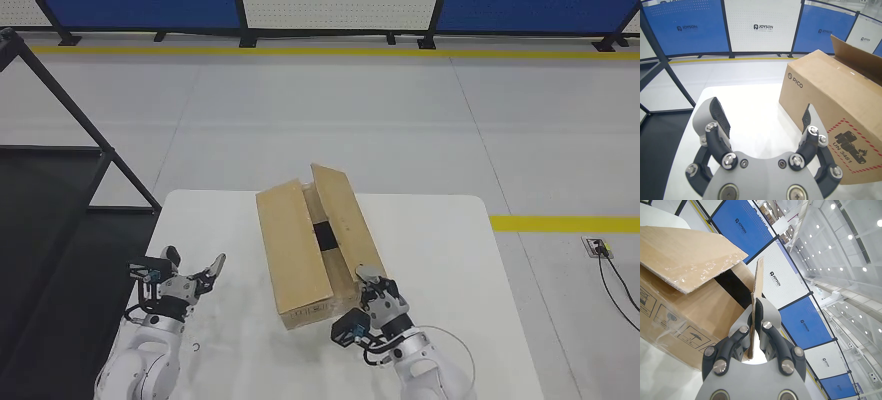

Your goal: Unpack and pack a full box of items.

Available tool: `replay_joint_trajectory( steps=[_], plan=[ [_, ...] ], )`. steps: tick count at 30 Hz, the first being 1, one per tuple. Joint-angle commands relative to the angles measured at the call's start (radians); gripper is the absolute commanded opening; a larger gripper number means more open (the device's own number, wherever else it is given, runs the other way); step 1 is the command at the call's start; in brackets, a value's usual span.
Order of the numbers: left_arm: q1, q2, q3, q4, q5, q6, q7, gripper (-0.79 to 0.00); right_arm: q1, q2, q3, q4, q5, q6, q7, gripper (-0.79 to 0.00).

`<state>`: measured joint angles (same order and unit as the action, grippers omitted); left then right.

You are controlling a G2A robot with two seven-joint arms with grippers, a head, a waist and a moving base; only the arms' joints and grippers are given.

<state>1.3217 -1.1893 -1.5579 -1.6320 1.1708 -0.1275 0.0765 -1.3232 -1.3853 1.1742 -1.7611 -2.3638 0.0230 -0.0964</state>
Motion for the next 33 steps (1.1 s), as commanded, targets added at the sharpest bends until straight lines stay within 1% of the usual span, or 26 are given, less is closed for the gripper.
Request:
replay_joint_trajectory(
  steps=[1,3,20,26,33],
  plan=[
    [0.003,0.001,-0.008,-0.001,-0.002,-0.001,-0.001,0.0,-0.004,0.002,0.006,-0.003,-0.003,-0.007,-0.003,-0.785],
    [0.009,0.002,-0.015,-0.005,-0.007,-0.017,-0.006,0.0,-0.008,0.003,0.011,-0.008,-0.001,-0.013,-0.005,-0.785],
    [0.009,0.002,-0.015,-0.005,-0.007,-0.017,-0.006,0.0,-0.012,0.004,0.014,-0.012,0.001,-0.018,0.0,-0.785],
    [0.019,0.003,-0.033,-0.013,-0.014,-0.017,-0.008,0.0,-0.008,0.007,0.01,-0.014,0.009,-0.044,-0.034,-0.785],
    [0.015,0.005,-0.051,0.001,-0.007,-0.03,-0.01,0.0,-0.029,0.015,0.039,-0.02,0.023,-0.05,-0.074,-0.785]
  ],
)
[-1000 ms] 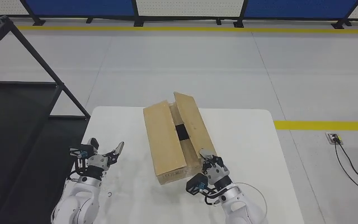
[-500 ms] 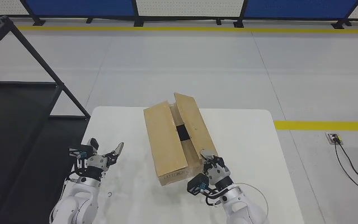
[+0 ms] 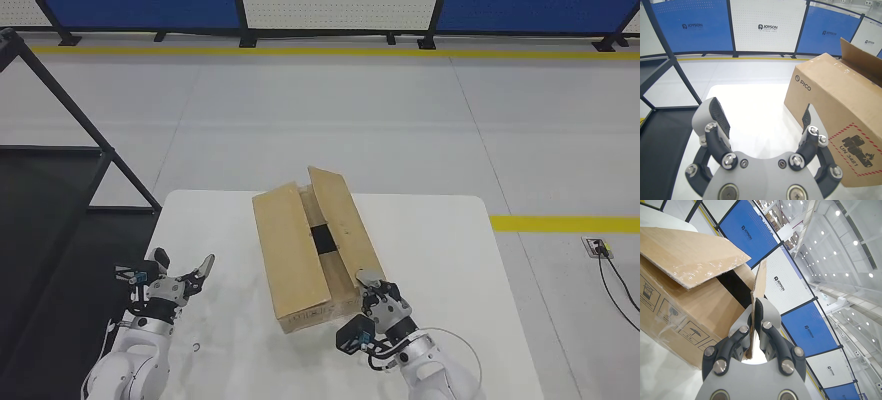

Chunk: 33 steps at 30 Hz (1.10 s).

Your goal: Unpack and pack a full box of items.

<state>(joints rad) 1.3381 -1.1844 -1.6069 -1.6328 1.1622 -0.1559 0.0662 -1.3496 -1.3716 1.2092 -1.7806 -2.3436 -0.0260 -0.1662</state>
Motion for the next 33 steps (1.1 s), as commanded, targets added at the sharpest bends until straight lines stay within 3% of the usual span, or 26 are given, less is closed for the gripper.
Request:
replay_joint_trajectory(
  steps=[1,25,33],
  plan=[
    [-0.002,0.001,-0.004,0.003,0.003,-0.002,0.0,0.0,-0.007,0.002,0.009,-0.003,0.007,-0.003,-0.009,-0.785],
    [-0.031,0.0,-0.002,0.045,-0.004,-0.023,-0.002,0.0,-0.105,0.046,0.148,-0.042,0.019,-0.029,-0.242,-0.785],
    [-0.037,0.0,-0.001,0.051,-0.004,-0.03,-0.003,0.0,-0.089,0.06,0.162,-0.023,0.036,-0.105,-0.354,-0.785]
  ],
)
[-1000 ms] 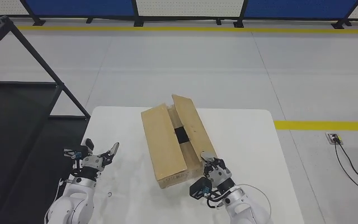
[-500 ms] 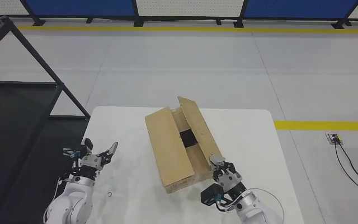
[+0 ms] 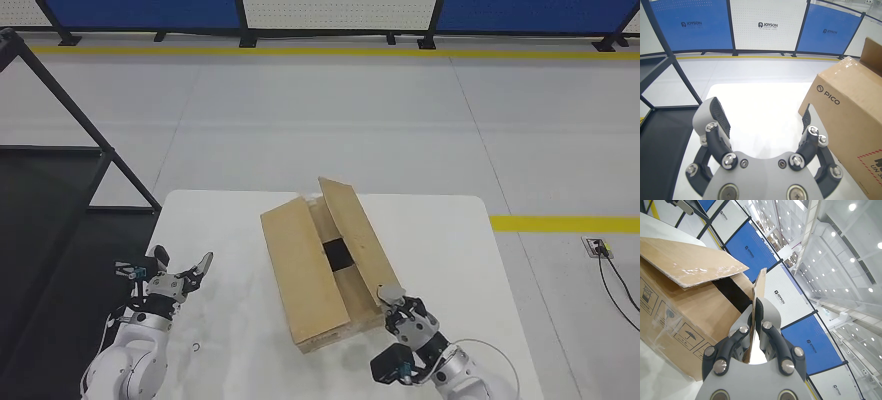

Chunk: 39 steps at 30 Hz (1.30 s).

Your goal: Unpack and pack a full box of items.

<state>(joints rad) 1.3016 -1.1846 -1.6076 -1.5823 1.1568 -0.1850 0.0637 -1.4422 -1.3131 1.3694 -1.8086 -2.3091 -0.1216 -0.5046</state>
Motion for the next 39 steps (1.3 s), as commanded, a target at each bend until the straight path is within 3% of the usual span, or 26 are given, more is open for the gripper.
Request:
replay_joint_trajectory(
  steps=[1,10,25,39],
  plan=[
    [-0.001,0.0,0.0,0.001,0.001,-0.001,0.0,0.0,0.008,0.003,0.002,0.013,0.009,-0.02,-0.03,-0.785],
    [0.002,0.001,-0.009,0.007,-0.001,-0.004,0.004,0.0,0.063,0.015,0.01,0.093,0.083,-0.084,-0.144,-0.785],
    [0.005,0.003,-0.001,0.004,0.016,-0.042,-0.012,0.0,0.08,0.031,-0.018,0.093,0.055,-0.099,-0.13,-0.785],
    [-0.012,0.001,-0.006,0.027,-0.023,-0.023,-0.018,0.0,0.08,0.031,-0.018,0.093,0.055,-0.099,-0.13,-0.785]
  ],
)
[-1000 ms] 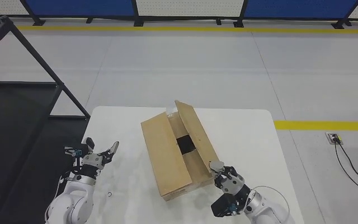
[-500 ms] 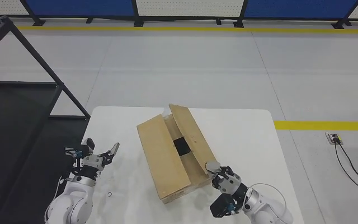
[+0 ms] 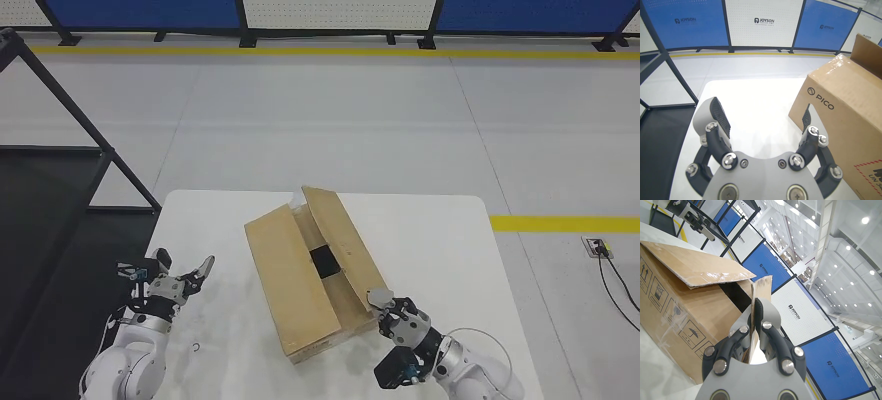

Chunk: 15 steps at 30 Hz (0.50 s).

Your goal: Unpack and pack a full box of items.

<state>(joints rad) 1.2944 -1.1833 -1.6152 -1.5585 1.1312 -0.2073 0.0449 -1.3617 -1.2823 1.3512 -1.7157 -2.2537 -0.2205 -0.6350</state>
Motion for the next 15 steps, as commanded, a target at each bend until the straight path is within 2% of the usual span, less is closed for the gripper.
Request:
replay_joint_trajectory(
  steps=[1,4,15],
  plan=[
    [-0.011,0.0,0.002,0.007,0.011,0.004,0.004,0.0,-0.002,0.0,-0.002,-0.002,0.006,0.002,0.012,-0.785],
    [-0.028,0.0,0.007,0.024,0.02,0.011,0.01,0.0,0.001,0.002,-0.006,-0.005,0.02,-0.012,0.012,-0.785],
    [-0.09,0.0,0.016,0.088,0.041,0.017,0.01,0.0,-0.009,0.025,0.032,0.012,0.063,-0.071,-0.109,-0.785]
  ],
)
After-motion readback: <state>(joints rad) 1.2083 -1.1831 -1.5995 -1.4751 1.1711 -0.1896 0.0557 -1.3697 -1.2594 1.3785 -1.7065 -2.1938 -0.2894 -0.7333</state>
